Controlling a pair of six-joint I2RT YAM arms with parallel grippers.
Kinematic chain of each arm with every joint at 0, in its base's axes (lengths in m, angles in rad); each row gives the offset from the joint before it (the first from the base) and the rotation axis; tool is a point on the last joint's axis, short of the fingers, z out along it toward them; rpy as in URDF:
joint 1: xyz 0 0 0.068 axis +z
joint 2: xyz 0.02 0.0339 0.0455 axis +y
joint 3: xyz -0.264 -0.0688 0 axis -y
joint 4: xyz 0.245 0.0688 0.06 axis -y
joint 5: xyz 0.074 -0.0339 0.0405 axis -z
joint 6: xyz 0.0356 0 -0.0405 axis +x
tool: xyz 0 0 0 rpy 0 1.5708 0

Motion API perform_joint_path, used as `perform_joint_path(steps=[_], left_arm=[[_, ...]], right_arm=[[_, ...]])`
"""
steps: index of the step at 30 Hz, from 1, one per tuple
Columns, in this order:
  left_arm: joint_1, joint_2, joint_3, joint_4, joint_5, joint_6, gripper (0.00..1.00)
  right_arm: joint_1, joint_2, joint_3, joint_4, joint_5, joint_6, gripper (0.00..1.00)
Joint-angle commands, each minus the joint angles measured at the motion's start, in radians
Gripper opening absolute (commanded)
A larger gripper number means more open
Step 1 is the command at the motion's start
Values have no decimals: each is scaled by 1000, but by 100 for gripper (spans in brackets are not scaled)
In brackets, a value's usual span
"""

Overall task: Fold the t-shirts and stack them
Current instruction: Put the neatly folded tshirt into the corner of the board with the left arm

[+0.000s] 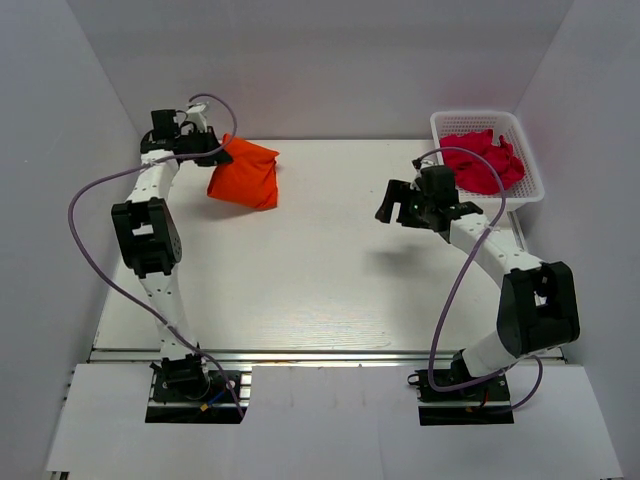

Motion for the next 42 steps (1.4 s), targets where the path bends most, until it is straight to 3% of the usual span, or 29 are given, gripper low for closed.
perform_joint_path(steps=[1, 5, 16, 22, 30, 39, 40, 42], left_arm=[[67, 56, 137, -72, 96, 100, 0], [131, 165, 335, -161, 162, 200, 0], [296, 267, 403, -102, 173, 190, 0], [314, 291, 435, -54, 86, 190, 0], [314, 281, 405, 11, -207, 190, 0], [314, 281, 356, 183, -224, 202, 0], [314, 281, 356, 183, -236, 191, 7], [314, 294, 368, 183, -316, 155, 43]], right_arm=[[-4, 10, 61, 39, -12, 1, 90], [-3, 24, 81, 33, -13, 1, 90], [-4, 46, 109, 31, -9, 19, 90], [-1, 60, 121, 33, -17, 38, 90], [0, 76, 144, 25, -12, 52, 90], [2, 66, 115, 27, -15, 68, 90], [2, 57, 107, 24, -15, 68, 90], [2, 35, 94, 22, -3, 68, 90]])
